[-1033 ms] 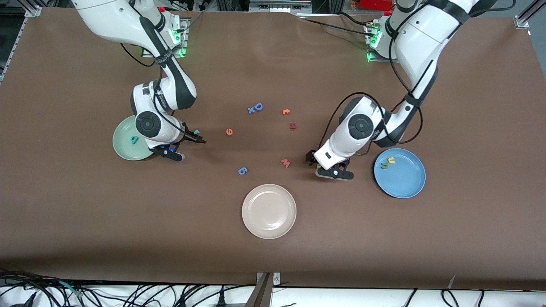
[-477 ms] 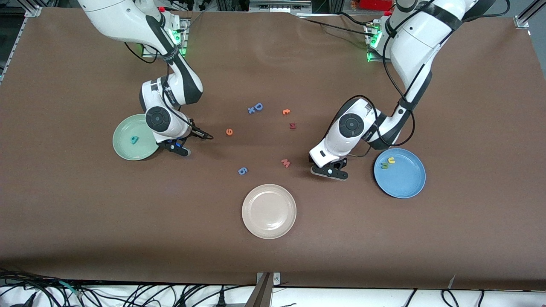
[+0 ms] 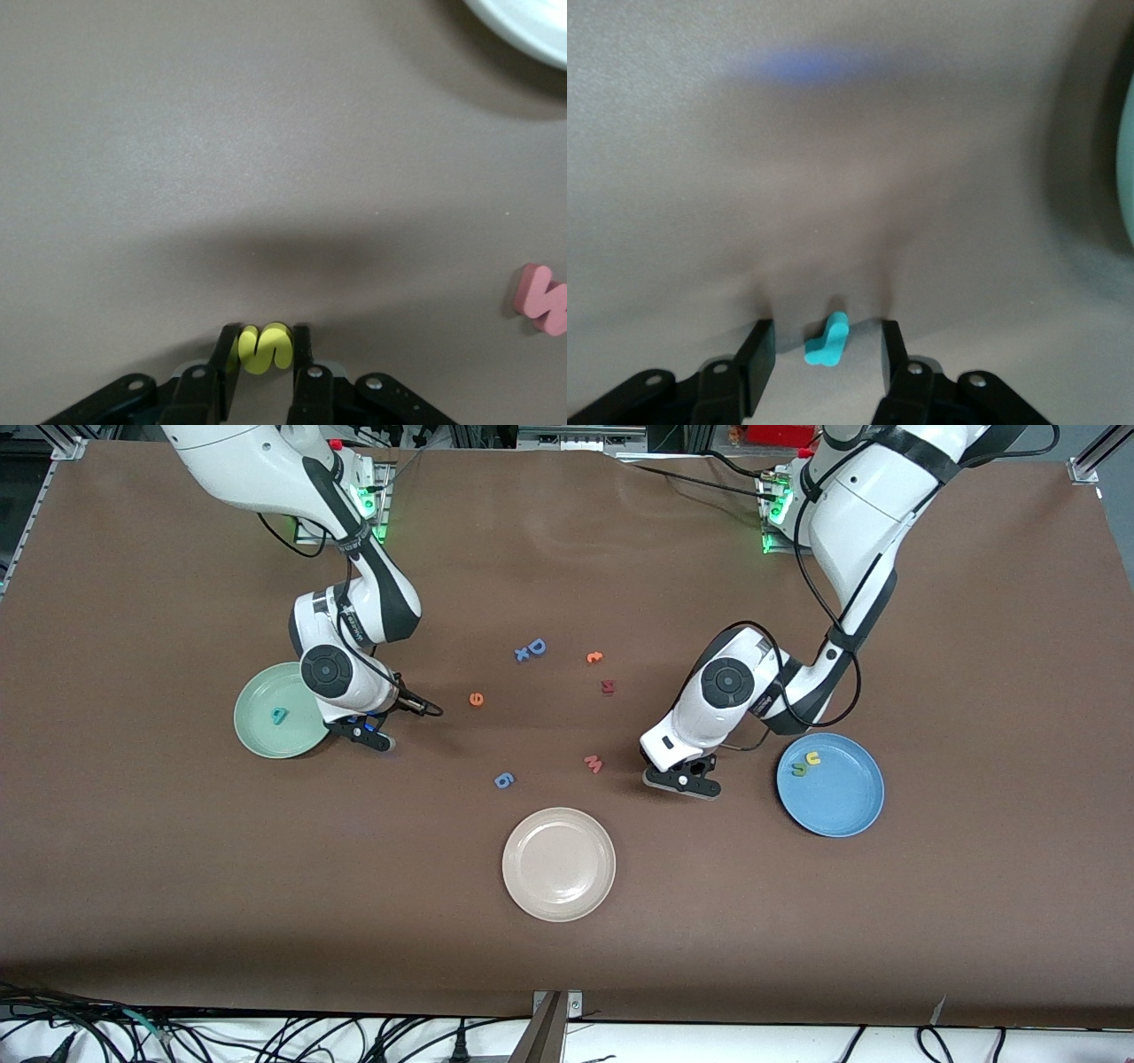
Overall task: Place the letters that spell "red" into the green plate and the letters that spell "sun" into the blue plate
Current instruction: 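Grasp the s with the left gripper while the right gripper grasps the piece, then drop the s with the left gripper while the right gripper drops the piece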
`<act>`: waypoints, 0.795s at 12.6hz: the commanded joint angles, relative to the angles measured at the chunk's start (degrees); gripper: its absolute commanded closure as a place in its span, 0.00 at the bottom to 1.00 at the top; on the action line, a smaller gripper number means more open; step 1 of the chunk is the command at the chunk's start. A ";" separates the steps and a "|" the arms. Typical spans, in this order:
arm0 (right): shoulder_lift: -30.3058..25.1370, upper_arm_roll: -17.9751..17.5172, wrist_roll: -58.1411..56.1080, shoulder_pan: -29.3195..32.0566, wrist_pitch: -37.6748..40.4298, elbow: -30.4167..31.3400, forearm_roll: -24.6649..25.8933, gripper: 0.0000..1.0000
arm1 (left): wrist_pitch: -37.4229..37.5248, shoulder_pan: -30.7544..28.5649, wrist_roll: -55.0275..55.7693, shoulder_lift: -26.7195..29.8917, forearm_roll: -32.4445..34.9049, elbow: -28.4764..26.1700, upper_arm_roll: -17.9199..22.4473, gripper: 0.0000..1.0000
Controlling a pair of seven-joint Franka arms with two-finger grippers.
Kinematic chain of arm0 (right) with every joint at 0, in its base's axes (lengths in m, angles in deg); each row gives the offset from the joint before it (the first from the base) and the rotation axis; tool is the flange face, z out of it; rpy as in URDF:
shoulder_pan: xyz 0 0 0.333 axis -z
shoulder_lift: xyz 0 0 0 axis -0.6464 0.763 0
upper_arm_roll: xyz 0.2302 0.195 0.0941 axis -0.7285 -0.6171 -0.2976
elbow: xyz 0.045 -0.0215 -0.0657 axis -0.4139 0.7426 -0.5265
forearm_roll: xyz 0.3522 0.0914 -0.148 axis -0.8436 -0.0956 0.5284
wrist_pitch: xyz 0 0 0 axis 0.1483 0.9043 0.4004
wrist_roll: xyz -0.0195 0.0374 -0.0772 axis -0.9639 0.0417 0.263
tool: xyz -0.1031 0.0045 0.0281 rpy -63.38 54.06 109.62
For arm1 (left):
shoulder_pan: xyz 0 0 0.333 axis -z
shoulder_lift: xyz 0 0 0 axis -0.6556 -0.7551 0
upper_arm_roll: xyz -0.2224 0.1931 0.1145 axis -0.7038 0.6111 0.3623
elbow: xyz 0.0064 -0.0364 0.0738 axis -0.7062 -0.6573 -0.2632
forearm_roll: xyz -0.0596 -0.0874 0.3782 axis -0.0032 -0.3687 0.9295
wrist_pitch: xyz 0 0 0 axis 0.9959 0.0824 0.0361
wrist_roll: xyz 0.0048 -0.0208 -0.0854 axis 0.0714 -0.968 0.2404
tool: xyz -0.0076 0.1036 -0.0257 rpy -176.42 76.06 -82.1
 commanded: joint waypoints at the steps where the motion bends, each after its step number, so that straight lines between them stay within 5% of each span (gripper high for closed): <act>1: -0.39 -0.41 0.37 0.30 -1.55 1.14 -0.50 0.60 | 5.31 -0.68 0.62 3.09 1.98 0.73 0.09 0.96; 4: -0.39 -0.41 0.37 0.30 -1.55 1.14 -0.50 0.73 | 13.57 -3.05 -3.92 8.45 1.98 0.82 0.09 0.96; 10: -0.39 -0.41 0.37 0.30 -1.46 1.05 -0.50 0.81 | 17.38 -16.57 -36.50 10.14 1.45 0.73 -0.17 0.95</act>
